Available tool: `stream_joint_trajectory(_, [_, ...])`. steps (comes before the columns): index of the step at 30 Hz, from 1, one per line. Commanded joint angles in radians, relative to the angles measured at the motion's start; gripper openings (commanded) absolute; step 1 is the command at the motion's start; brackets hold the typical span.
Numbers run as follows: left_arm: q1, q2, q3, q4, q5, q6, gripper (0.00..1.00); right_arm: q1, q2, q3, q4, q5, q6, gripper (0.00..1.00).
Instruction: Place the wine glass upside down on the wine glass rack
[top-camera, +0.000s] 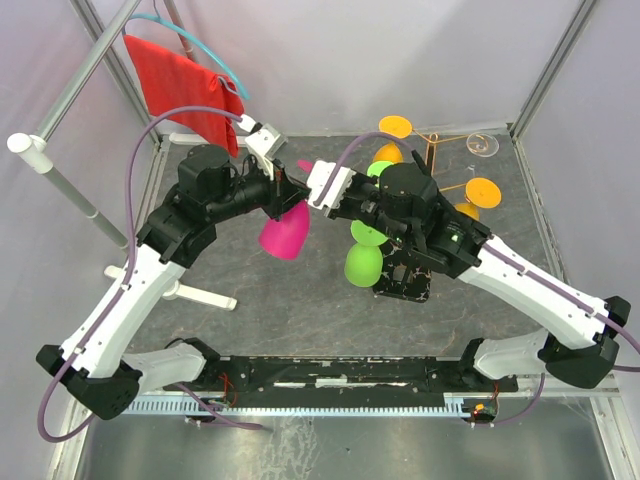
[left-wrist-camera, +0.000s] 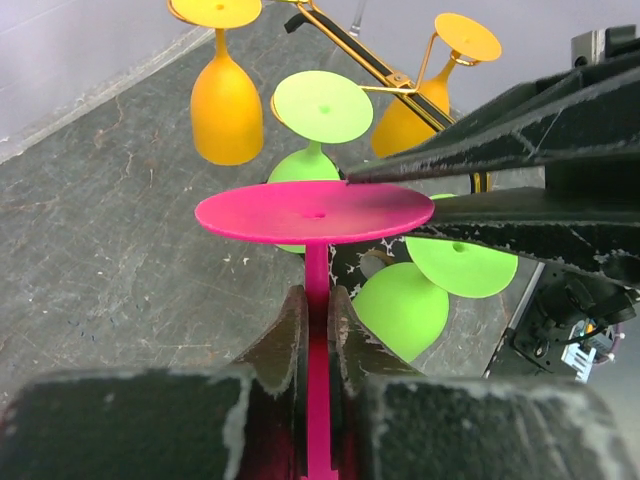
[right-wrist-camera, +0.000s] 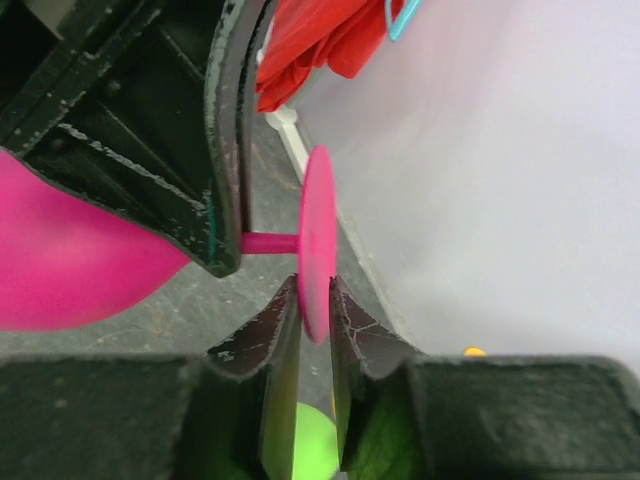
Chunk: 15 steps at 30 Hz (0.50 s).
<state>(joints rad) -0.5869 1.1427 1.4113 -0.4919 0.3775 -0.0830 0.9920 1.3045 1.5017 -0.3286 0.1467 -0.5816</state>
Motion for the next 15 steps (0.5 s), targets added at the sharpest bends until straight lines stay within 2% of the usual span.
stream_joint_trajectory(1, [-0.004, -0.015, -0.017, 0.029, 0.020, 0.027, 0.03, 0.006, -0.048, -0.020, 0.115, 0.067, 0.000, 0.33])
stream_joint_trajectory(2, [-0.004, -0.023, -0.027, 0.041, 0.018, 0.027, 0.03, 0.006, -0.059, -0.030, 0.123, 0.074, 0.006, 0.34])
stream_joint_trajectory(5, [-0.003, -0.049, -0.058, 0.089, 0.032, 0.009, 0.03, 0.006, -0.089, -0.062, 0.147, 0.085, 0.027, 0.27])
stream_joint_trajectory(7, [-0.004, -0.059, -0.064, 0.102, 0.030, 0.001, 0.03, 0.005, -0.097, -0.071, 0.153, 0.089, 0.031, 0.28])
stream_joint_trajectory(10, [-0.003, -0.069, -0.058, 0.104, 0.003, -0.002, 0.03, 0.005, -0.111, -0.074, 0.146, 0.121, 0.033, 0.40])
stream_joint_trajectory(15, [-0.002, -0.112, -0.022, 0.102, -0.070, 0.009, 0.03, 0.006, -0.193, -0.117, 0.134, 0.195, 0.074, 0.51])
